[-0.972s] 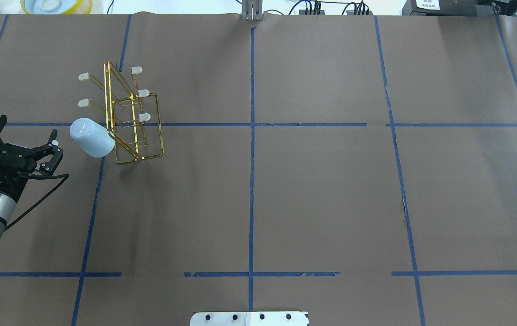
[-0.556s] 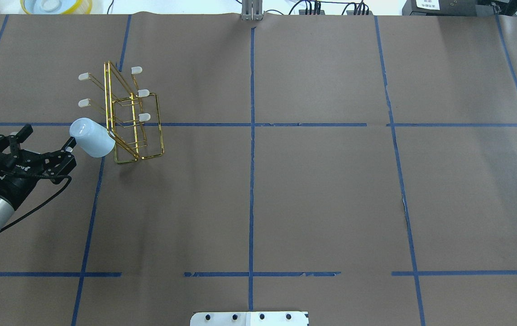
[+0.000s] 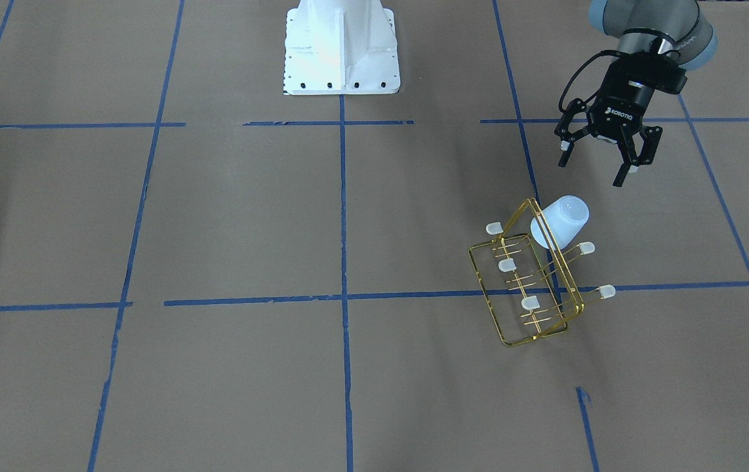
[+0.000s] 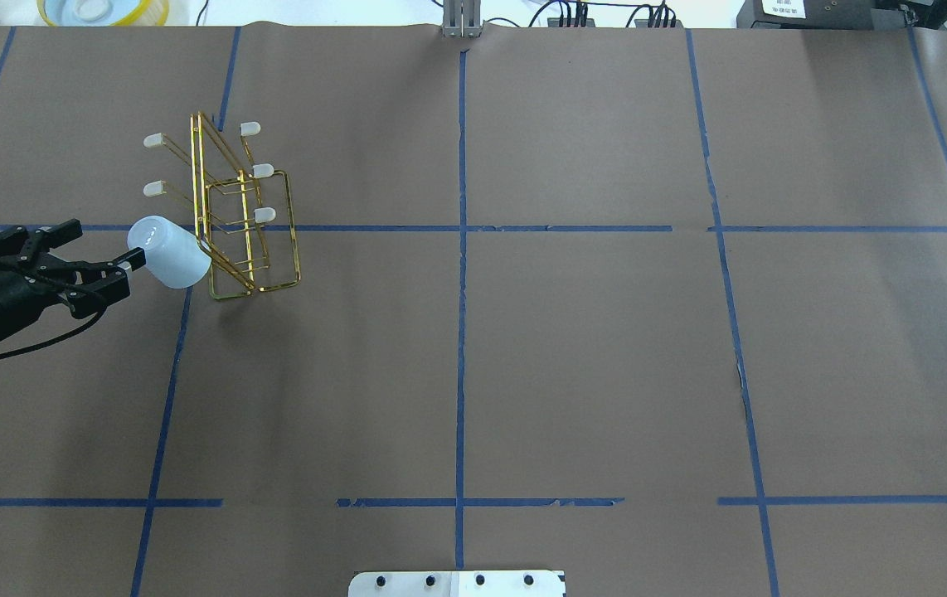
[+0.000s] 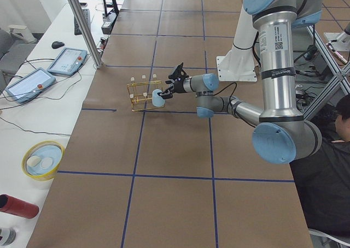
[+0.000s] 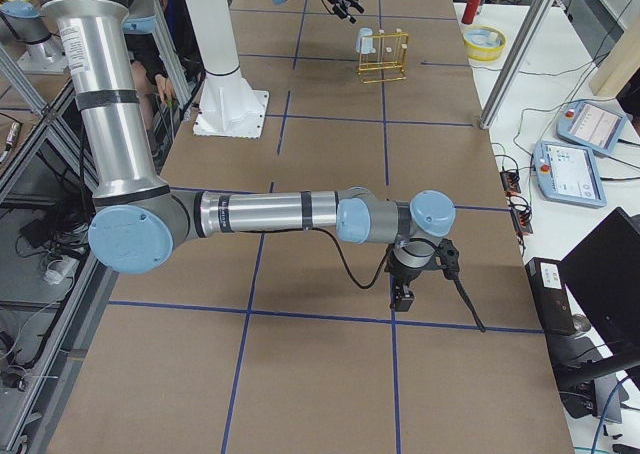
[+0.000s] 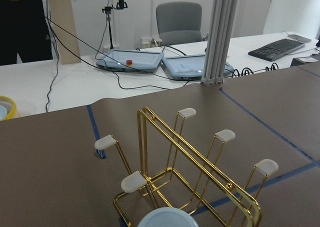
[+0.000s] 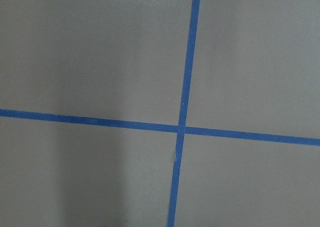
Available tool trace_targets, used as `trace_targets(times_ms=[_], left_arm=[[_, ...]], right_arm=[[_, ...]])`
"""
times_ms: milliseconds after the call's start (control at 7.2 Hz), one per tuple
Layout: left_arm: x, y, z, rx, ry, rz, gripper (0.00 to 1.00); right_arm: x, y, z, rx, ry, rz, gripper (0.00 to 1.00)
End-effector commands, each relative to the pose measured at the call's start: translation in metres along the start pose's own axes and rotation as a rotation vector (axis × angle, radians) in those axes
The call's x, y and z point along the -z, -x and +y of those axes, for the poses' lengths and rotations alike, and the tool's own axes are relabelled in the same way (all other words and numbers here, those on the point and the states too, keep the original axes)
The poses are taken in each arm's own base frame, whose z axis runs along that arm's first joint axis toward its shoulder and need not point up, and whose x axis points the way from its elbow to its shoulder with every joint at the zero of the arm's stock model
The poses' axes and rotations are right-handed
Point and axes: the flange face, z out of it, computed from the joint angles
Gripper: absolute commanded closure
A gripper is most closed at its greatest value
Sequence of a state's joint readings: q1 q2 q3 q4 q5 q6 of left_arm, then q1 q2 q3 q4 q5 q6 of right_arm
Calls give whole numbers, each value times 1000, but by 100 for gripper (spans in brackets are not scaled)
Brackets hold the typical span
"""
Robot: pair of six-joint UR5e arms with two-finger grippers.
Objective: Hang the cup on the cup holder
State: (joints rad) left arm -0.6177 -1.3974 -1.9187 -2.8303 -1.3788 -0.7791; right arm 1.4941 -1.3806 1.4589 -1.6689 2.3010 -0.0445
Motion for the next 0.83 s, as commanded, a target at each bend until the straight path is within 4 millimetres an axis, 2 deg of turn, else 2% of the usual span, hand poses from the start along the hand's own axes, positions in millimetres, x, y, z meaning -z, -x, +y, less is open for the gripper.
trace_targets(times_ms=[0, 139, 278, 417, 694], left_arm=[[8, 35, -17, 19, 159, 84, 0], [12, 53, -25, -14, 235, 100, 0], [18, 81, -39, -118, 304, 99, 0], [16, 117, -59, -200, 359, 83, 0], [9, 210, -73, -355, 498, 47, 0]], right_arm=[[0, 0, 0, -2, 0, 0, 0], [1, 1, -1, -1, -1, 0, 0], [0, 0, 0, 0, 0, 0, 0], [0, 0, 0, 0, 0, 0, 0], [0, 0, 0, -2, 0, 0, 0]])
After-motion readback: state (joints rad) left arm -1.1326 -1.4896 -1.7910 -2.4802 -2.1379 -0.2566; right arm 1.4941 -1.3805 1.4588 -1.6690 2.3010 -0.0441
